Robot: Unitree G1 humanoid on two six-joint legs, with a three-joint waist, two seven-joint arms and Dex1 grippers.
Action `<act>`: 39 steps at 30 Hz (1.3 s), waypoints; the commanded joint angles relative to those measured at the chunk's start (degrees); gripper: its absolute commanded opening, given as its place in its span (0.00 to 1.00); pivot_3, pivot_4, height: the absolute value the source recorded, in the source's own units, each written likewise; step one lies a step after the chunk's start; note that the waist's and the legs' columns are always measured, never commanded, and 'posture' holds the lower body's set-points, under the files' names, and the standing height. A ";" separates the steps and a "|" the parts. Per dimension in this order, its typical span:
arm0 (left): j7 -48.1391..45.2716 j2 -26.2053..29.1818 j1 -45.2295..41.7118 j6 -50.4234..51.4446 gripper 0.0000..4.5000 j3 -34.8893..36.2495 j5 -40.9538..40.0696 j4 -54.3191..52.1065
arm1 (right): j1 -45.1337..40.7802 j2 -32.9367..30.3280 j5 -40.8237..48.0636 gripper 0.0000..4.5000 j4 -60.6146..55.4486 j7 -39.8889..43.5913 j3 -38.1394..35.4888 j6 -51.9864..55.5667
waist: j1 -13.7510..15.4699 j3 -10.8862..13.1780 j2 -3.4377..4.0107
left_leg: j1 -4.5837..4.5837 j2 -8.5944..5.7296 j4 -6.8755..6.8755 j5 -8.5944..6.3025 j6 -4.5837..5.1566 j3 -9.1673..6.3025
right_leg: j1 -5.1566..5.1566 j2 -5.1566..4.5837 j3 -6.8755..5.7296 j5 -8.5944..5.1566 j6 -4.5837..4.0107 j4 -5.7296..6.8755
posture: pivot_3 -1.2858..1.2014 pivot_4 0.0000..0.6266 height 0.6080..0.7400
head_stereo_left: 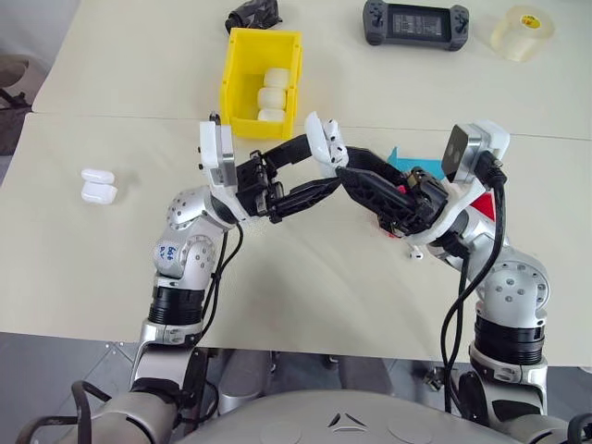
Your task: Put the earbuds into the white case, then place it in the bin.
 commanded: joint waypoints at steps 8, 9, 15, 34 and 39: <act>-4.16 8.35 2.20 -1.18 0.60 -1.52 3.08 -1.47 | 3.46 -15.10 -9.18 0.95 4.59 10.03 -8.56 -7.02 | 0.19 0.00 -0.01 | 0.00 0.00 -0.05 -0.02 0.03 0.01 | 0.04 0.00 0.00 0.00 0.00 -0.25 | 0.52 0.24 1.00; -4.87 10.60 2.18 -2.16 0.60 -2.83 6.02 -1.00 | 4.37 -17.57 -12.28 0.91 5.34 12.64 -8.35 -9.08 | 0.18 0.00 0.00 | 0.00 0.02 -0.05 -0.02 0.03 0.01 | 0.04 0.01 0.00 0.00 0.00 -0.27 | 0.52 0.24 1.00; -7.51 17.96 -0.15 -2.03 0.60 -9.61 14.57 -1.70 | 2.73 -21.14 -19.63 0.47 4.34 18.49 -5.03 -15.59 | 0.00 0.00 0.00 | 0.02 0.07 -0.09 -0.02 0.04 0.11 | 0.06 0.07 0.07 0.00 0.00 -0.35 | 0.52 0.24 1.00; 0.01 15.06 -4.74 10.04 0.60 -15.41 19.00 -6.53 | -2.54 -21.32 -29.47 0.01 -3.37 19.87 13.82 -12.89 | 1.37 0.01 -0.02 | -0.03 0.01 -0.06 -0.05 0.09 0.02 | 0.06 0.00 0.02 0.00 0.00 -0.39 | 0.52 0.24 1.00; -2.56 15.96 -2.54 7.55 0.60 -12.51 15.59 -8.10 | -0.70 -21.61 -30.51 0.01 0.37 20.12 10.88 -14.38 | 1.29 0.01 -0.02 | -0.03 0.04 -0.06 -0.04 0.08 0.02 | 0.06 0.02 0.00 0.00 0.00 -0.39 | 0.52 0.24 1.00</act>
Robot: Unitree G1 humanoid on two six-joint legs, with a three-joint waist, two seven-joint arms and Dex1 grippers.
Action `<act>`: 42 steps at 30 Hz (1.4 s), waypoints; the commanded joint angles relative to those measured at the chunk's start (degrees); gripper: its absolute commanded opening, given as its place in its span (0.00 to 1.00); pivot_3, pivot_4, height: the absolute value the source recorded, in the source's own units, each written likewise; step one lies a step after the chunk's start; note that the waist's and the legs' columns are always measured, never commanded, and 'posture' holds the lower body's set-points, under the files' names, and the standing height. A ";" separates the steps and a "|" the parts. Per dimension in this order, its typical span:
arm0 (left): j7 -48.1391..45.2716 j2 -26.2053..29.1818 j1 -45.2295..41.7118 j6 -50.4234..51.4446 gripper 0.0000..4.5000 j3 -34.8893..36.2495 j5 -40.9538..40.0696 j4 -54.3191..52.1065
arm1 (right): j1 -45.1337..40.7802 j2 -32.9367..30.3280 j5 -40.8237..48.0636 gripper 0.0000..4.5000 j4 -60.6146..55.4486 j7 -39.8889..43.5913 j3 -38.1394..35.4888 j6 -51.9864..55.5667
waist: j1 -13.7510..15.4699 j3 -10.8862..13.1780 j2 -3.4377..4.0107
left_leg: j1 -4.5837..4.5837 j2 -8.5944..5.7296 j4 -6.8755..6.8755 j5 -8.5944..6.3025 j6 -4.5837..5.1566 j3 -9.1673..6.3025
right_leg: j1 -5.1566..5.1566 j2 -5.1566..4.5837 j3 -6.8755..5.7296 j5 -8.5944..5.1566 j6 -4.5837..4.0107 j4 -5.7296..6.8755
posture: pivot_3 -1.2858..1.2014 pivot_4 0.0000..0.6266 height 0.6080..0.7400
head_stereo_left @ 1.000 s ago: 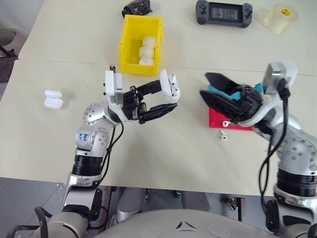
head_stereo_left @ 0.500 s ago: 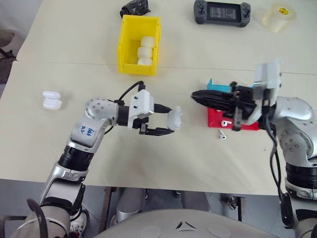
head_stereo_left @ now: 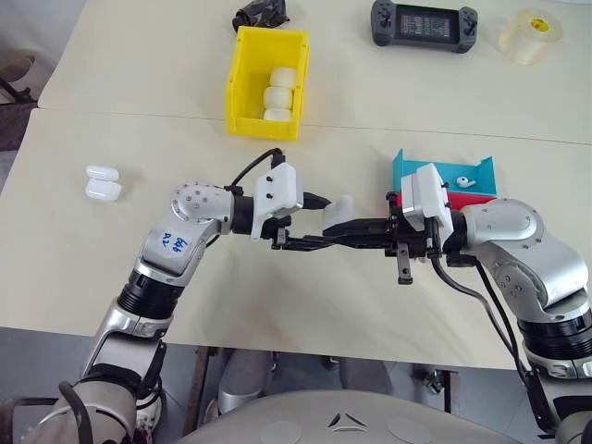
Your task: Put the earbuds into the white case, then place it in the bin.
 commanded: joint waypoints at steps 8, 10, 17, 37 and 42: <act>0.34 0.09 4.56 -1.54 0.60 6.50 -5.73 -5.29 | 4.78 0.70 7.73 0.01 4.62 0.28 -12.67 0.51 | 0.23 0.01 -0.01 | 0.00 -0.02 -0.01 -0.01 0.01 -0.04 | 0.02 -0.03 -0.02 0.00 0.00 -0.01 | 0.52 0.24 1.00; 5.21 -1.65 5.44 -0.21 0.60 9.79 -6.87 -5.26 | 7.40 0.07 9.77 0.09 4.55 0.29 -15.71 1.67 | 0.18 0.00 -0.01 | 0.00 -0.02 -0.01 -0.01 0.02 -0.04 | 0.03 -0.03 -0.02 0.00 0.00 -0.02 | 0.52 0.24 1.00; 21.83 -8.43 0.08 0.14 0.60 19.81 -7.47 0.24 | 13.08 2.05 7.18 0.56 4.61 -3.38 -22.76 -4.23 | 0.22 0.02 -0.05 | 0.02 -0.01 0.07 0.03 -0.05 -0.01 | 0.06 0.00 -0.01 0.00 0.01 0.06 | 0.52 0.24 1.00; 20.60 -6.71 -33.84 -19.60 0.99 22.07 3.67 61.26 | 15.24 4.02 5.85 1.00 -2.15 -11.07 -23.33 -7.60 | 0.13 0.20 -0.37 | -0.08 -0.13 0.03 0.05 -0.06 0.15 | -0.30 0.01 -0.44 0.01 0.03 0.65 | 0.52 0.24 1.00; 15.59 -5.99 -29.87 -18.85 0.99 21.46 2.68 53.00 | 15.53 4.20 5.89 1.00 -2.09 -11.44 -23.29 -7.78 | 0.07 0.21 -0.38 | -0.13 -0.17 0.05 0.06 -0.06 0.26 | -0.49 -0.01 -0.36 0.01 0.02 0.91 | 0.52 0.24 1.00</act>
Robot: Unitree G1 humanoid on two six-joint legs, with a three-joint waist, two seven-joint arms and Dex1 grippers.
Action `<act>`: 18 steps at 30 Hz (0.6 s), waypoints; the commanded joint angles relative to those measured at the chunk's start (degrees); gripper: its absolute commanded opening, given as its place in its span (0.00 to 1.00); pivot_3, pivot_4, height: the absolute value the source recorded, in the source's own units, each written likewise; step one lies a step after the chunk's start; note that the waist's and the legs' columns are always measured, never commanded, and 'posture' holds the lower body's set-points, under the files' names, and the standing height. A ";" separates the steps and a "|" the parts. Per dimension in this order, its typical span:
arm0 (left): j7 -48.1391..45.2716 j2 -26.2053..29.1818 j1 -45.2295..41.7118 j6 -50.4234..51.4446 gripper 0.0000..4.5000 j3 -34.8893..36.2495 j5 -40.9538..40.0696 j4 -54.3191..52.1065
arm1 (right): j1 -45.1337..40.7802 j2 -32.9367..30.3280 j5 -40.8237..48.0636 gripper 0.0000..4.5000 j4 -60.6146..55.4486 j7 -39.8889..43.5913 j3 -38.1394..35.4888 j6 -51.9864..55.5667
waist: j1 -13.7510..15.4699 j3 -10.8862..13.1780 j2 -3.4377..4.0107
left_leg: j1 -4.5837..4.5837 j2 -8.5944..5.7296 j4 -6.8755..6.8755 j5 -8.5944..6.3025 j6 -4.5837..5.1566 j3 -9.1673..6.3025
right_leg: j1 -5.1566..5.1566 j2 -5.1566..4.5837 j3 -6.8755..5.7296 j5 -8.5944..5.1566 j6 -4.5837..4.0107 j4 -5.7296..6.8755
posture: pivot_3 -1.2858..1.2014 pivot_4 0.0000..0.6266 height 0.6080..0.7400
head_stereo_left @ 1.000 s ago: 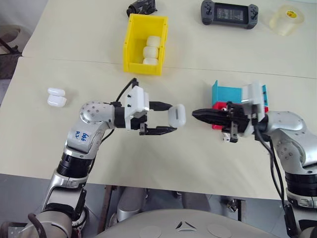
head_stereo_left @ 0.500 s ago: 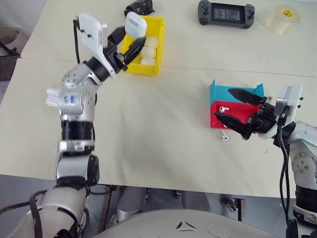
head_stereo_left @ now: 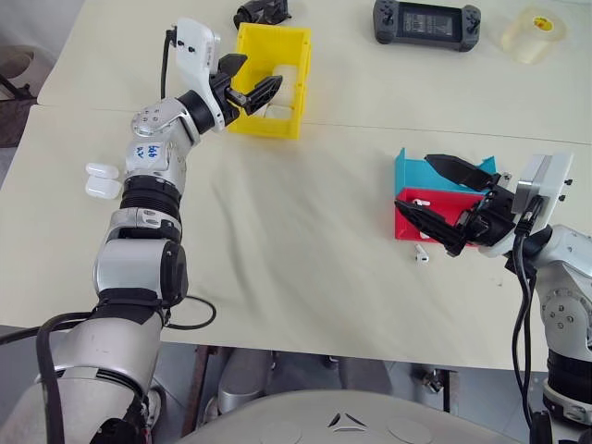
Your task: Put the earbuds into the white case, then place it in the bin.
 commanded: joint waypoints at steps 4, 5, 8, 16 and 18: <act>-13.90 5.08 15.77 5.74 0.99 -2.60 -5.59 -29.23 | -0.20 -0.49 0.44 1.00 0.46 1.37 -0.94 -1.47 | -0.84 -0.01 0.01 | 0.01 0.07 -0.02 0.00 0.00 0.09 | -0.06 0.02 0.14 0.00 0.00 0.06 | 0.52 0.24 1.00; -16.25 6.89 19.94 7.59 0.99 -2.88 -7.03 -34.72 | -0.53 -0.91 0.13 1.00 1.41 2.15 -0.86 -1.72 | -1.51 -0.01 0.01 | 0.00 0.12 -0.03 0.00 -0.01 0.12 | -0.09 0.04 0.25 0.00 0.00 0.04 | 0.52 0.24 1.00; -19.71 11.60 31.01 11.72 0.99 -1.18 -11.63 -48.35 | -1.59 -2.49 -1.52 1.00 4.99 5.31 -0.63 -3.29 | -1.63 -0.01 0.01 | 0.04 0.21 -0.04 0.02 -0.04 0.11 | -0.08 0.05 0.56 -0.01 -0.02 0.03 | 0.52 0.24 1.00; -18.25 16.28 47.68 10.00 0.99 4.89 -14.29 -63.93 | -3.35 -4.67 -4.96 1.00 11.50 10.91 -0.19 -7.66 | -0.41 -0.01 0.02 | 0.12 0.17 0.04 0.06 -0.05 0.06 | 0.07 -0.04 0.66 -0.02 -0.06 -0.19 | 0.52 0.24 1.00; -17.93 16.28 49.95 6.37 0.99 5.94 -13.29 -64.20 | -2.78 -5.05 -6.27 1.00 12.56 11.85 -0.32 -9.21 | -0.19 -0.01 0.02 | 0.14 0.16 0.00 0.05 -0.04 0.06 | 0.06 -0.04 0.66 -0.02 -0.06 -0.22 | 0.52 0.24 1.00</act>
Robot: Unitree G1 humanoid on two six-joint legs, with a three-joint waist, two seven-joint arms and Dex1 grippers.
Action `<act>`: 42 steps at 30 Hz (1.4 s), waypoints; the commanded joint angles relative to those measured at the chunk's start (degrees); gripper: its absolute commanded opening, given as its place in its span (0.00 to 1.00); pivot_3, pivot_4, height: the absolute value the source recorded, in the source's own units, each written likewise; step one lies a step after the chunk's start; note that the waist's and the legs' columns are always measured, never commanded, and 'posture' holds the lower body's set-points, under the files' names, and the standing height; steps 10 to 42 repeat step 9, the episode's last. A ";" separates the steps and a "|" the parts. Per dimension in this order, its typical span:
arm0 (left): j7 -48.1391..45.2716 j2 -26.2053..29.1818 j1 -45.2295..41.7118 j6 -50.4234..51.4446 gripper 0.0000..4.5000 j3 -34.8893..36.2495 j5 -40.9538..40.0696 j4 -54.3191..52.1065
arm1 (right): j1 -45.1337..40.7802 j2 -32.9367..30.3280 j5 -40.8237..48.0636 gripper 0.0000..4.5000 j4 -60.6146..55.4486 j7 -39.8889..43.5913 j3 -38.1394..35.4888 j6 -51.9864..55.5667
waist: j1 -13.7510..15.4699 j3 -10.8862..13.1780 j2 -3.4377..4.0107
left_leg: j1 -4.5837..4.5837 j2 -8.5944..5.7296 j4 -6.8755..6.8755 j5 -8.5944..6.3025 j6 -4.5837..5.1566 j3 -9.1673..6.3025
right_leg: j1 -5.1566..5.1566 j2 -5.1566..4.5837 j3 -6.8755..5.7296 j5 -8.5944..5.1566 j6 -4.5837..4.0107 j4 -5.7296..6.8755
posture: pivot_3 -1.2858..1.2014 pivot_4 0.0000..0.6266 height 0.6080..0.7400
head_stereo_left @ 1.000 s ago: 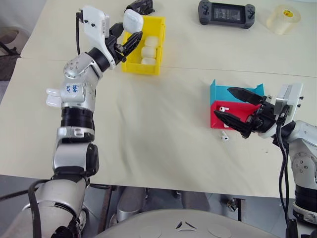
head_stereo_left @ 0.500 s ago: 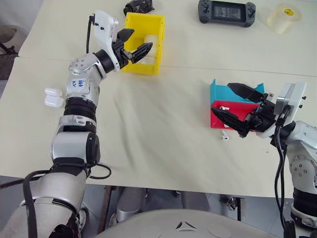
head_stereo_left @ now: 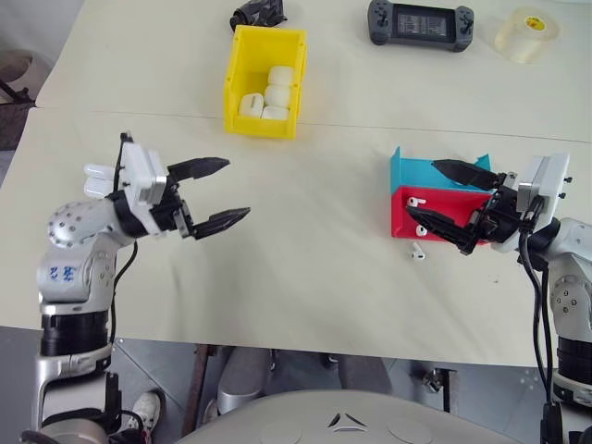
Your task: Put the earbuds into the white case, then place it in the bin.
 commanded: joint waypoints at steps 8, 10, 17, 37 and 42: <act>7.64 -1.29 2.58 -9.76 0.99 1.77 3.93 -1.44 | 4.50 -1.85 -2.96 1.00 -0.59 2.49 -2.34 -5.03 | 0.28 0.00 0.00 | 0.00 0.00 -0.01 0.00 0.01 0.01 | 0.02 0.01 -0.03 0.00 0.00 -0.04 | 0.52 0.24 1.00; 8.51 -1.49 2.48 -10.38 0.99 1.48 4.65 -1.38 | 4.99 -2.08 -3.07 1.00 -0.61 2.63 -2.41 -5.29 | 0.28 0.00 0.00 | 0.00 0.00 -0.01 -0.01 0.01 0.01 | 0.02 0.01 -0.03 0.00 0.00 -0.04 | 0.52 0.24 1.00; 8.51 -1.49 2.48 -10.38 0.99 1.48 4.65 -1.38 | 4.99 -2.08 -3.07 1.00 -0.61 2.63 -2.41 -5.29 | 0.28 0.00 0.00 | 0.00 0.00 -0.01 -0.01 0.01 0.01 | 0.02 0.01 -0.03 0.00 0.00 -0.04 | 0.52 0.24 1.00; 8.51 -1.49 2.48 -10.38 0.99 1.48 4.65 -1.38 | 4.99 -2.08 -3.07 1.00 -0.61 2.63 -2.41 -5.29 | 0.28 0.00 0.00 | 0.00 0.00 -0.01 -0.01 0.01 0.01 | 0.02 0.01 -0.03 0.00 0.00 -0.04 | 0.52 0.24 1.00; 8.51 -1.49 2.48 -10.38 0.99 1.48 4.65 -1.38 | 4.99 -2.08 -3.07 1.00 -0.61 2.63 -2.41 -5.29 | 0.28 0.00 0.00 | 0.00 0.00 -0.01 -0.01 0.01 0.01 | 0.02 0.01 -0.03 0.00 0.00 -0.04 | 0.52 0.24 1.00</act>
